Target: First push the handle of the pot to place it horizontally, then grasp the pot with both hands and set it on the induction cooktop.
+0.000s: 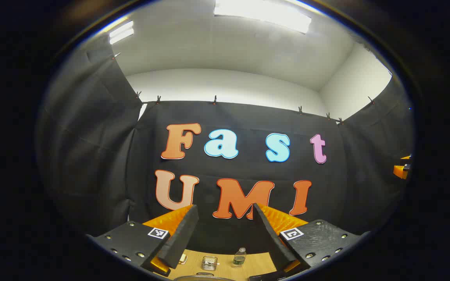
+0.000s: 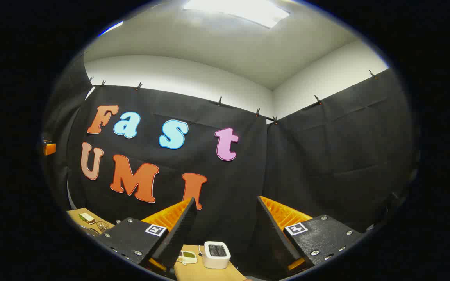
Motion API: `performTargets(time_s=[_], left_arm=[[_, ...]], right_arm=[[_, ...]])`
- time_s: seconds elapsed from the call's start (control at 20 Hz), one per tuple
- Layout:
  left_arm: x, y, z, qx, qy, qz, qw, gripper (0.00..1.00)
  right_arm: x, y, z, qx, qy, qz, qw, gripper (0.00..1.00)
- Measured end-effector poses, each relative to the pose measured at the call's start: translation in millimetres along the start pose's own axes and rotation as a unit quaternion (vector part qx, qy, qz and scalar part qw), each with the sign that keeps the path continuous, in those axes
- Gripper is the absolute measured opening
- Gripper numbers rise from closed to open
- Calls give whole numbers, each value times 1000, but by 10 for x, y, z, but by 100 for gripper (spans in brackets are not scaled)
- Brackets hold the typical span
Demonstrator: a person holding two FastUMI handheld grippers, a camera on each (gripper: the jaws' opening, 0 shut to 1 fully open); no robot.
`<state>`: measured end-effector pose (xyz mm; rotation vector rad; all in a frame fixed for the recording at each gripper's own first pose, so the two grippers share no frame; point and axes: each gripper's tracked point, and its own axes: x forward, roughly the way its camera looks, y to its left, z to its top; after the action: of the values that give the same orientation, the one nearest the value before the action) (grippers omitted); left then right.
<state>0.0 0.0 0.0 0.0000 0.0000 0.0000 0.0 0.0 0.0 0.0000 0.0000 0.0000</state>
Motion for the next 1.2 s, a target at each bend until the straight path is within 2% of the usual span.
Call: performTargets(time_s=[0.15,0.75,1.2], left_arm=[[-26,-31,21,-2,-4,-5,1000,87],[-69,28,7,9,-5,15,1000,87],[-101,164,-177,24,14,20,999,88]], right_arm=[[6,6,-4,2,-4,5,1000,94],[130,-20,-172,3,0,12,1000,94],[215,83,-276,8,7,18,1000,94]])
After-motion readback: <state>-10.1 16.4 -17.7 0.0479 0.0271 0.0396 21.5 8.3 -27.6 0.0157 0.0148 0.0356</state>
